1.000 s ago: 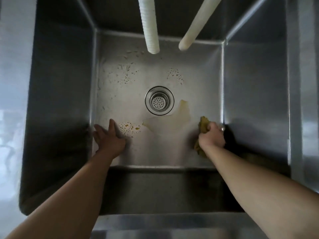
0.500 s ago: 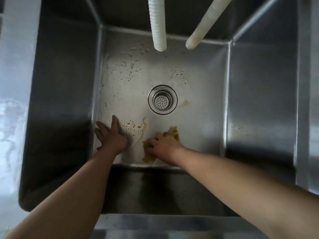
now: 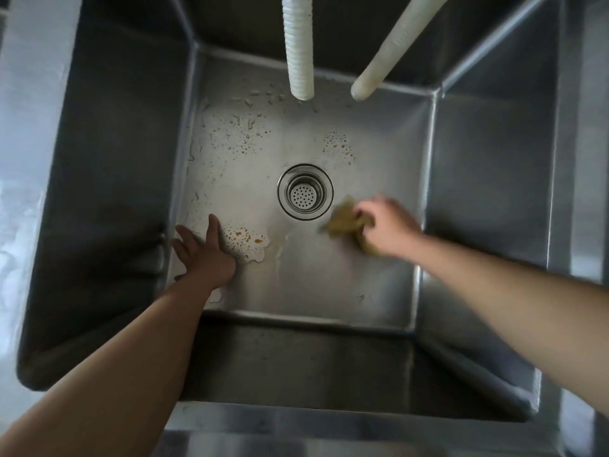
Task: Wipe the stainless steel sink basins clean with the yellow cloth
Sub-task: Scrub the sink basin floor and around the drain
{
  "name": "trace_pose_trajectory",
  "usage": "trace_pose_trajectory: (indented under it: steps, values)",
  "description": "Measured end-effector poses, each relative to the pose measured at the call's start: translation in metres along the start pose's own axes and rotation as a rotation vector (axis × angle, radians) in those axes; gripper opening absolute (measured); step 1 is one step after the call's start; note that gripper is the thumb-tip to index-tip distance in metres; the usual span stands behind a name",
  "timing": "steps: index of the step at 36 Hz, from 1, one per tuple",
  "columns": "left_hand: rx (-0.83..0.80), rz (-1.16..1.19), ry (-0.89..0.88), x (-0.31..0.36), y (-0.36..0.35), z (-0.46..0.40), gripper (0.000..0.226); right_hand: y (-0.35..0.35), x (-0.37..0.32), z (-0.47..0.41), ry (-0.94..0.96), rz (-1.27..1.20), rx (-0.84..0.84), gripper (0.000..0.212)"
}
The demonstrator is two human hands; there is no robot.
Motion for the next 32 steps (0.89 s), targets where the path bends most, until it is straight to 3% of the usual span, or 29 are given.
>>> trace_pose_trajectory:
  steps: [2, 4, 8, 11, 17, 20, 23, 26, 29, 32]
  values:
    - [0.0, -0.007, 0.005, 0.0, 0.001, 0.0, 0.09, 0.028, 0.018, -0.022, -0.093, -0.019, 0.176, 0.039]
    - [0.001, -0.014, 0.005, 0.0, 0.001, 0.0, 0.091, 0.042, 0.032, -0.043, -0.167, -0.031, 0.249, 0.041]
    - [0.01, -0.042, 0.002, 0.001, 0.0, -0.001, 0.089, 0.016, 0.042, -0.065, -0.25, -0.085, 0.14, 0.047]
    - [0.011, -0.043, 0.001, 0.002, 0.0, -0.001, 0.088, -0.005, 0.025, -0.054, -0.195, 0.017, 0.109, 0.047]
    - [0.008, -0.028, -0.017, 0.003, 0.001, 0.003, 0.093, -0.093, -0.02, 0.001, 0.127, 0.042, -0.25, 0.049]
    - [0.006, -0.023, -0.02, 0.003, 0.002, 0.004, 0.096, -0.114, -0.048, 0.027, 0.337, 0.193, -0.411, 0.053]
    - [-0.002, -0.019, -0.026, 0.002, 0.0, 0.004, 0.099, -0.118, -0.057, 0.033, 0.249, 0.116, -0.569, 0.039]
    - [0.0, -0.041, -0.026, 0.002, 0.0, 0.003, 0.101, -0.103, -0.051, 0.019, 0.06, -0.169, -0.679, 0.033]
    - [0.014, -0.092, -0.018, 0.002, 0.0, 0.002, 0.103, -0.055, -0.041, -0.011, -0.013, -0.353, -0.571, 0.025]
    - [0.025, -0.123, -0.023, 0.003, 0.001, 0.0, 0.103, 0.009, -0.02, -0.049, -0.1, -0.507, -0.286, 0.03]
Point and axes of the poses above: each hand's wrist, its own z-axis away from the middle knuckle, its own y-axis out of the back of the hand, x = y × z, the point moved 7 cm from there along -z, towards the middle knuckle, and after that the axes turned 5 degrees about y, right-handed, at the moved point
